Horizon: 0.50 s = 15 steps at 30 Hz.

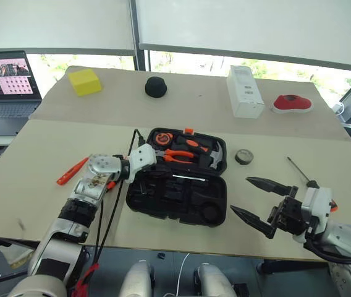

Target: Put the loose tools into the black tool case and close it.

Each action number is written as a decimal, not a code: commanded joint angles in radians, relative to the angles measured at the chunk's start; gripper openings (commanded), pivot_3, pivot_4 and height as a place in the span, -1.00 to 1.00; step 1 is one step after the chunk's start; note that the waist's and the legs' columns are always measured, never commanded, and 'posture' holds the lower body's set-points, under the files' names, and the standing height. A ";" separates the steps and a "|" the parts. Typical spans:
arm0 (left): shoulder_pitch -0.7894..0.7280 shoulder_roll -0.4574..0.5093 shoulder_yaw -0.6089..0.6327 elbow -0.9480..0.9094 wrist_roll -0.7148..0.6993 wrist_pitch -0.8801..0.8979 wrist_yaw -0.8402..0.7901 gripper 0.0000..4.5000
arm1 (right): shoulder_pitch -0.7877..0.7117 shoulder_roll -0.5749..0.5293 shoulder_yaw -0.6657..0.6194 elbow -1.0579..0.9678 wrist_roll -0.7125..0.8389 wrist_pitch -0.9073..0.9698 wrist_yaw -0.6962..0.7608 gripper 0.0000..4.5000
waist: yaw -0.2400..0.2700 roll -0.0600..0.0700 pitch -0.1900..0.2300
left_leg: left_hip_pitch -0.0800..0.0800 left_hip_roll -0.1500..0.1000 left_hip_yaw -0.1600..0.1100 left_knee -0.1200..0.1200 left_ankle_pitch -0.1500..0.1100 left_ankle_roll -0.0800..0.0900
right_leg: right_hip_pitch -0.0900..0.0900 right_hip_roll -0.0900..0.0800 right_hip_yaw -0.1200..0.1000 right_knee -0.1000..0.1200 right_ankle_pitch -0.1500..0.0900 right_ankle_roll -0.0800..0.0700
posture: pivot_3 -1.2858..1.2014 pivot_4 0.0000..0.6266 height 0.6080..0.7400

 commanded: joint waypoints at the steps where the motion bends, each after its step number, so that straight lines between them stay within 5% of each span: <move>1: 0.028 0.000 -0.066 -0.027 0.058 0.044 -0.005 -0.96 | 0.025 0.007 -0.020 -0.035 -0.002 -0.003 -0.014 1.00 | 0.001 0.000 0.000 | 0.000 0.000 0.000 0.000 0.000 0.000 | 0.000 0.000 0.000 0.000 0.000 0.000 | 0.03 -0.52 1.00; 5: 0.034 -0.015 -0.101 -0.029 0.091 0.101 0.005 -0.96 | 0.050 0.016 -0.022 -0.034 -0.007 -0.006 -0.028 1.00 | 0.001 0.003 -0.002 | 0.004 0.000 0.000 0.000 0.000 0.000 | 0.005 0.000 -0.001 -0.001 0.000 0.000 | 0.03 -0.52 1.00; 8: 0.034 -0.067 -0.003 -0.031 -0.004 0.108 0.057 -0.96 | 0.072 0.032 -0.066 -0.028 -0.015 -0.024 -0.061 1.00 | 0.003 0.004 -0.003 | 0.011 0.000 0.000 -0.001 -0.001 0.001 | 0.012 -0.001 -0.001 -0.003 -0.001 0.001 | 0.03 -0.52 1.00; 11: 0.062 -0.072 0.107 -0.086 -0.123 0.076 0.031 -0.66 | 0.121 0.047 -0.150 -0.020 0.022 -0.024 -0.076 1.00 | 0.000 0.004 -0.003 | 0.009 0.000 0.000 0.000 -0.001 0.001 | 0.011 -0.002 -0.001 -0.003 -0.001 0.001 | 0.03 -0.52 1.00; 15: 0.148 -0.009 0.259 -0.217 -0.329 0.087 -0.077 -0.02 | 0.237 0.071 -0.284 0.073 0.005 -0.098 -0.035 1.00 | -0.004 0.004 -0.003 | 0.007 0.001 -0.001 -0.002 -0.001 0.001 | 0.008 -0.001 -0.001 -0.003 -0.001 0.000 | 0.03 -0.52 1.00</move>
